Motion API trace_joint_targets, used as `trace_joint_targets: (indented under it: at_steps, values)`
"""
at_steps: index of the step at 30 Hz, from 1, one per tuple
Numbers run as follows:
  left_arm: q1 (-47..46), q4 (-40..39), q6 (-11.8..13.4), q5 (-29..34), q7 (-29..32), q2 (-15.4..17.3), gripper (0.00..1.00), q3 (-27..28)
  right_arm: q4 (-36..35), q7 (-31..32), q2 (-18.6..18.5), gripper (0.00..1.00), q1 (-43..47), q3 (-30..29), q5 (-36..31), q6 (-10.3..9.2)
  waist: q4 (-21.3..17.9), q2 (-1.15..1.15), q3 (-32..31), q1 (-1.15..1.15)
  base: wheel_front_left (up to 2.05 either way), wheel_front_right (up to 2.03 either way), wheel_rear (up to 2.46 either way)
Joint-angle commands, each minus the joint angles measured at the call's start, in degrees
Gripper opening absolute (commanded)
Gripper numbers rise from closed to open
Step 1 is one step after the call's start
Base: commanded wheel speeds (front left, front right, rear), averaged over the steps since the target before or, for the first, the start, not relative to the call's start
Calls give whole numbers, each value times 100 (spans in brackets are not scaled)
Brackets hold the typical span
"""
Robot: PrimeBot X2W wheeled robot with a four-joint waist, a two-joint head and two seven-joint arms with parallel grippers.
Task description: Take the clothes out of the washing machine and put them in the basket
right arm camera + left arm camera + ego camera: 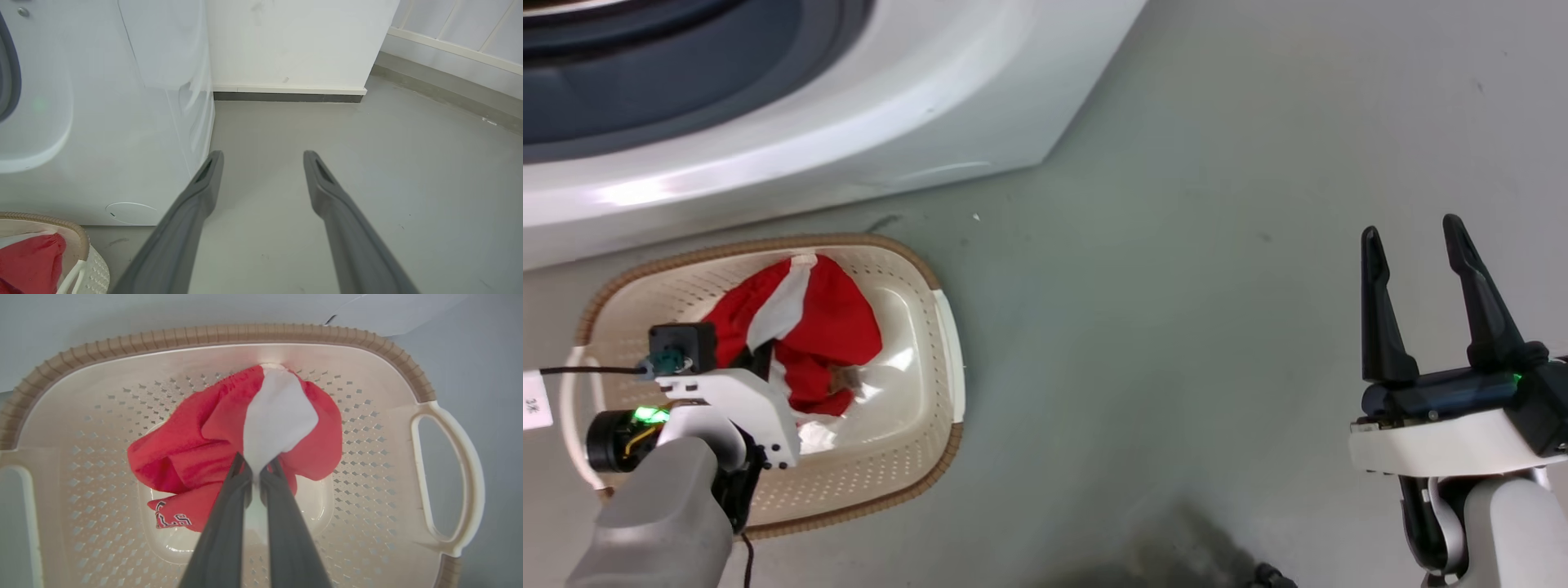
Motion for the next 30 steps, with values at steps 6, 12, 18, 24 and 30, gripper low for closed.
trace_joint_targets:
  at_steps: [6, 12, 18, 24, 30]
  values:
    - [-340, 457, -40, 179, -15, 2, 0, -102, -76, -12, 12, 100, -211, 38, 36, -6, -192, 0, 459, -1, 0, 0, 0]
    - [-413, 512, 23, 208, -16, -59, 100, 46, -27, -12, 12, 100, -218, -1, 0, -6, -150, 0, 497, -1, 0, 0, 0]
    - [-221, 369, 80, 356, -15, -161, 100, 183, 34, -12, 11, 100, -271, -19, -82, -6, -14, 0, 244, -1, 0, 0, 0]
    - [91, 46, 19, 730, -15, -229, 100, 154, 159, -11, 10, 100, -160, -106, -222, -7, 215, 0, -296, -1, 0, 0, 0]
    - [554, -701, 14, 966, -15, -275, 100, 587, 261, -12, 9, 100, -36, -205, -387, -7, 490, 0, -893, -1, 0, 0, 0]
